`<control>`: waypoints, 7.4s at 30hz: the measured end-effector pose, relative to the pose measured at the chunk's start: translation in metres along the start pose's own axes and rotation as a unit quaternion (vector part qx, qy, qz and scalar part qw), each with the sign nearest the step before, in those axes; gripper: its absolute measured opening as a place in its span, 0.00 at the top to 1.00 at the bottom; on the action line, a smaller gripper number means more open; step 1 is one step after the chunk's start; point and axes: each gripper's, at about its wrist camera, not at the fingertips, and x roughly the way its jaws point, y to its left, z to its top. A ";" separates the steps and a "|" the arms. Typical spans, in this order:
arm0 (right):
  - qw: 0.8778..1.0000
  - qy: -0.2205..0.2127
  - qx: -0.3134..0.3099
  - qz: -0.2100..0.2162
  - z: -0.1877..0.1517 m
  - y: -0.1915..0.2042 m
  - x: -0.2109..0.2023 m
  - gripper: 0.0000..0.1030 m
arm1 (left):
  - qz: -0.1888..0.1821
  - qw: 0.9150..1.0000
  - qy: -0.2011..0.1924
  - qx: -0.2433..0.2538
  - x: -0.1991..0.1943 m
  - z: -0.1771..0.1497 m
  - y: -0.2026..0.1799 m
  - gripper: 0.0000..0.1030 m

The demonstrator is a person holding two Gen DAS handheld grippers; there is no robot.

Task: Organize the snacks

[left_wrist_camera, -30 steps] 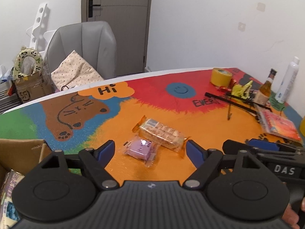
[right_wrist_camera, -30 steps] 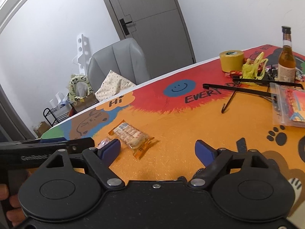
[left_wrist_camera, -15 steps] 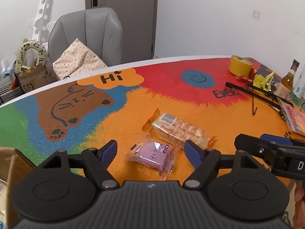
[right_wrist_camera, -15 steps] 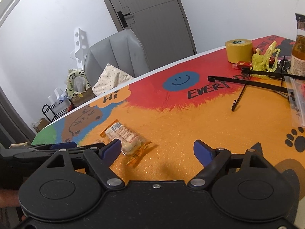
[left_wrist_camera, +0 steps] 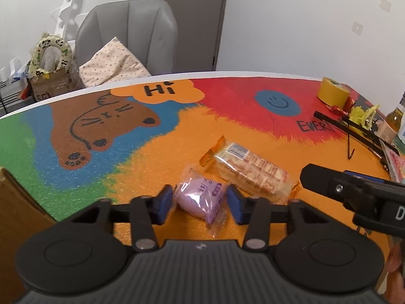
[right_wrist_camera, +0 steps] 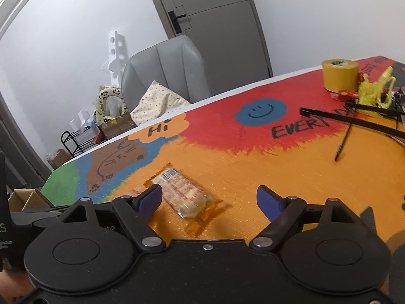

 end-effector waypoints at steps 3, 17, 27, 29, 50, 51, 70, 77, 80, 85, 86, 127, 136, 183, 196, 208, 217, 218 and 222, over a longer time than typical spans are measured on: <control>1.000 0.005 -0.009 0.003 0.001 0.006 0.007 0.20 | 0.008 1.000 -0.006 -0.016 -0.007 0.000 0.007 0.68; 0.999 0.023 -0.047 0.004 0.003 0.032 0.037 0.20 | 0.021 0.999 -0.009 -0.046 -0.021 -0.010 0.024 0.69; 0.995 0.059 -0.070 -0.041 -0.003 0.029 0.041 0.69 | 0.017 0.999 -0.005 -0.048 -0.027 -0.016 0.022 0.69; 0.994 0.057 -0.074 -0.049 -0.010 0.029 0.034 0.69 | 0.011 0.999 -0.003 -0.049 -0.030 -0.018 0.021 0.69; 0.999 0.023 0.029 -0.032 -0.042 0.046 -0.058 0.69 | -0.053 0.997 -0.041 -0.027 -0.114 -0.036 0.023 0.69; 0.999 0.022 0.032 -0.030 -0.043 0.048 -0.062 0.69 | -0.055 0.997 -0.043 -0.025 -0.118 -0.036 0.025 0.69; 0.999 -0.039 0.024 -0.007 -0.040 0.106 -0.119 0.69 | -0.081 0.993 -0.091 -0.011 -0.200 -0.038 0.067 0.69; 0.999 -0.049 0.006 0.015 -0.039 0.133 -0.123 0.69 | -0.074 0.992 -0.104 -0.019 -0.221 -0.039 0.091 0.69; 0.998 -0.049 -0.005 0.024 -0.038 0.146 -0.120 0.69 | -0.068 0.991 -0.112 -0.022 -0.230 -0.040 0.104 0.69; 0.998 -0.045 -0.019 0.034 -0.036 0.164 -0.115 0.69 | -0.056 0.991 -0.117 -0.032 -0.237 -0.039 0.124 0.69; 0.998 -0.044 -0.022 0.037 -0.036 0.169 -0.114 0.69 | -0.054 0.991 -0.118 -0.034 -0.239 -0.039 0.128 0.69; 0.998 0.010 -0.029 0.056 -0.046 0.223 -0.065 0.41 | -0.041 0.994 -0.078 -0.064 -0.235 -0.060 0.216 0.61; 0.998 0.003 -0.032 0.051 -0.052 0.215 -0.078 0.23 | -0.024 0.995 -0.084 -0.054 -0.236 -0.063 0.205 0.33; 0.996 -0.069 -0.008 -0.063 -0.105 0.173 -0.222 0.00 | -0.013 0.995 -0.097 0.006 -0.308 -0.112 0.149 0.00; 0.991 -0.096 -0.020 -0.087 -0.110 0.195 -0.266 0.00 | -0.024 0.991 -0.130 0.003 -0.339 -0.127 0.157 0.00; 0.995 -0.073 -0.036 -0.063 -0.115 0.208 -0.265 0.00 | -0.014 0.991 -0.129 0.019 -0.348 -0.134 0.165 0.00; 0.995 -0.072 -0.043 -0.059 -0.119 0.213 -0.266 0.00 | -0.021 0.992 -0.122 0.013 -0.348 -0.133 0.168 0.00; 0.994 -0.074 -0.044 -0.060 -0.119 0.213 -0.266 0.00 | -0.026 0.992 -0.122 0.013 -0.349 -0.133 0.168 0.00; 0.995 -0.072 -0.043 -0.061 -0.120 0.211 -0.266 0.00 | -0.018 0.992 -0.121 0.022 -0.351 -0.134 0.165 0.00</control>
